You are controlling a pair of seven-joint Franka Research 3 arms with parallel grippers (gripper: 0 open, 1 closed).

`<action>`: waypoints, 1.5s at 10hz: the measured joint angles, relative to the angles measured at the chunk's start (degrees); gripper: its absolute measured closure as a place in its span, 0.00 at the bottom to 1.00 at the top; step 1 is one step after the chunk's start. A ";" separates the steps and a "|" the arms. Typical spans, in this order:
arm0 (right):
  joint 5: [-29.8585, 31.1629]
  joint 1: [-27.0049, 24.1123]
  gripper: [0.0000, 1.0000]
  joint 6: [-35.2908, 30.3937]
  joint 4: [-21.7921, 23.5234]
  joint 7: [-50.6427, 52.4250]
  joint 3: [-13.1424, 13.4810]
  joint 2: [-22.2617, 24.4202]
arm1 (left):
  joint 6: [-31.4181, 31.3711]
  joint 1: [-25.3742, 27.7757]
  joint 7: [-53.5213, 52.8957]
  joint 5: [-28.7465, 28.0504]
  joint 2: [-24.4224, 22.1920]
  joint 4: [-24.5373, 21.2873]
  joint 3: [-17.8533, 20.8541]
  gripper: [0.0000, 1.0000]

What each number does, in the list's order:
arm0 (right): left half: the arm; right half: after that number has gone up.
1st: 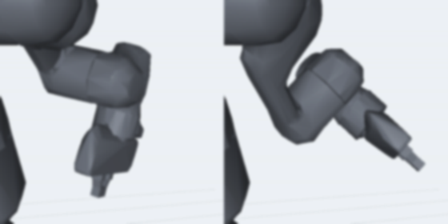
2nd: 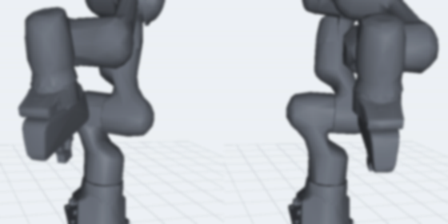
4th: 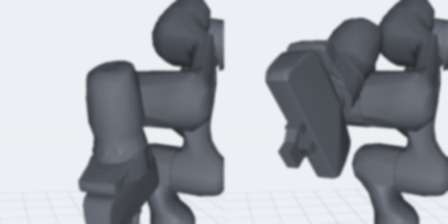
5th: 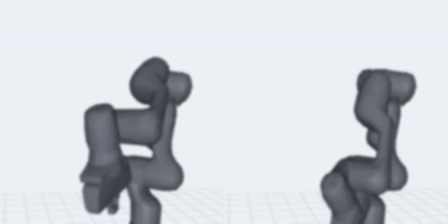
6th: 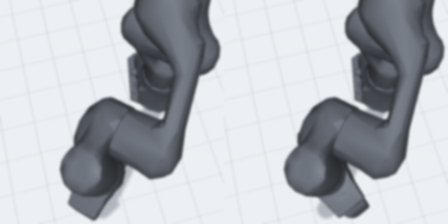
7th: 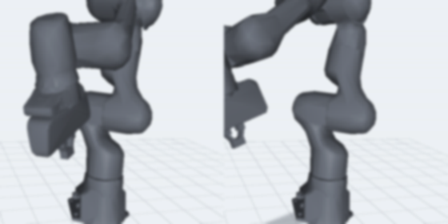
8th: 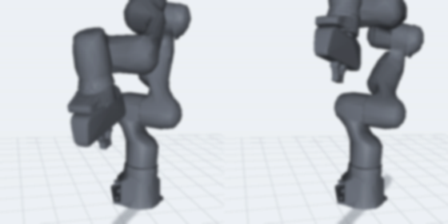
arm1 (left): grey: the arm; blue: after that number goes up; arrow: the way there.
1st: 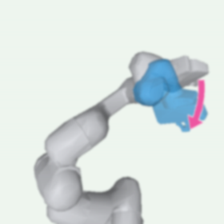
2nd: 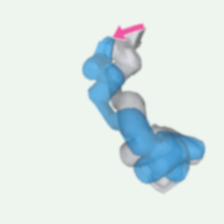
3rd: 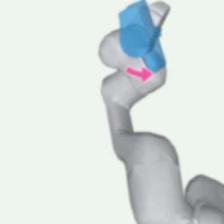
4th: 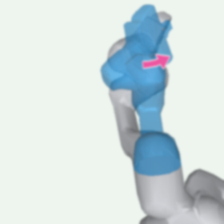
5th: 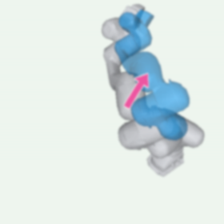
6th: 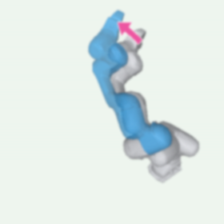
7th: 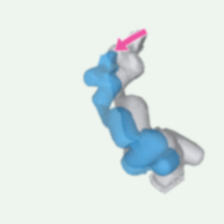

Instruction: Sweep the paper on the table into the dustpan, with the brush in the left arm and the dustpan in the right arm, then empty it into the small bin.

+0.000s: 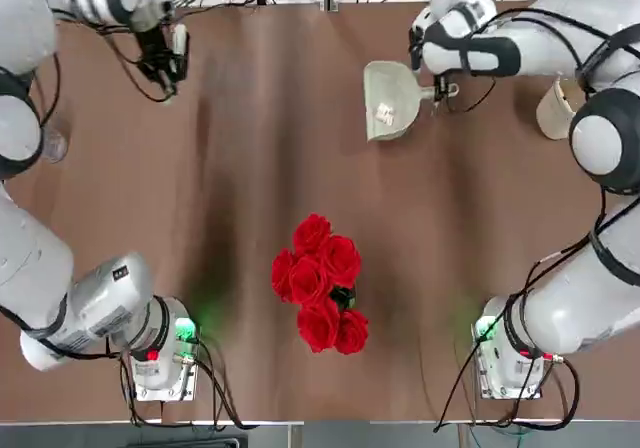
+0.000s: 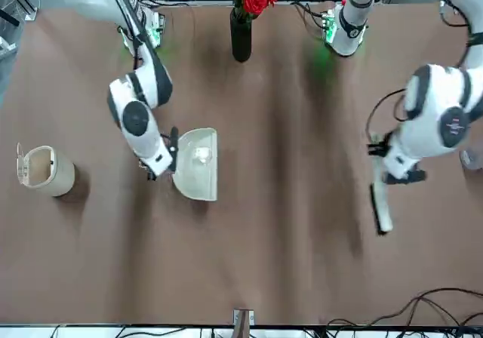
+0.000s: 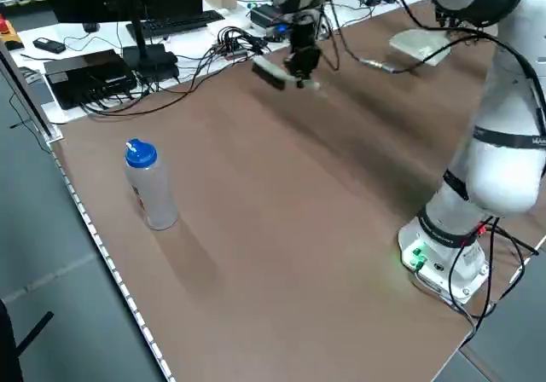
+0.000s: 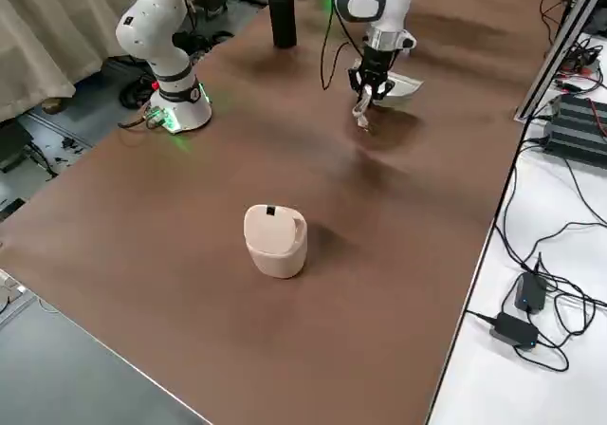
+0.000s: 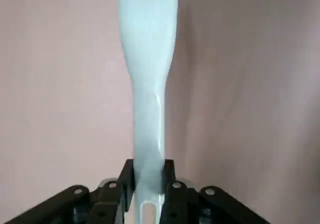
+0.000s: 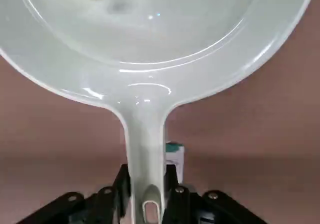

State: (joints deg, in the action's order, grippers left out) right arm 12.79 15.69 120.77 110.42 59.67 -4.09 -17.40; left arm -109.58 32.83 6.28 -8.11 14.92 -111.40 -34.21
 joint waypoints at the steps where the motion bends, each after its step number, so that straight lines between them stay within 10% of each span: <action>1: -0.68 -0.01 0.67 -1.14 -0.10 0.09 1.50 2.16 | -0.06 2.08 -2.40 0.00 -0.23 -1.35 -0.04 0.73; 5: -5.81 -4.09 0.67 -3.26 -0.60 -2.25 6.51 9.12 | -3.72 3.37 -4.82 0.00 -0.36 -6.67 -0.13 0.73; 15: -16.26 -15.53 0.67 -17.15 -9.05 -46.90 6.82 10.71 | -15.81 3.11 -1.69 0.00 0.33 -15.88 -1.38 0.73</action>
State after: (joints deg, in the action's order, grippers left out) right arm -3.47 0.16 103.63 101.38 12.77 2.73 -6.69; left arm -125.39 35.95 4.59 -8.11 15.26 -127.28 -35.59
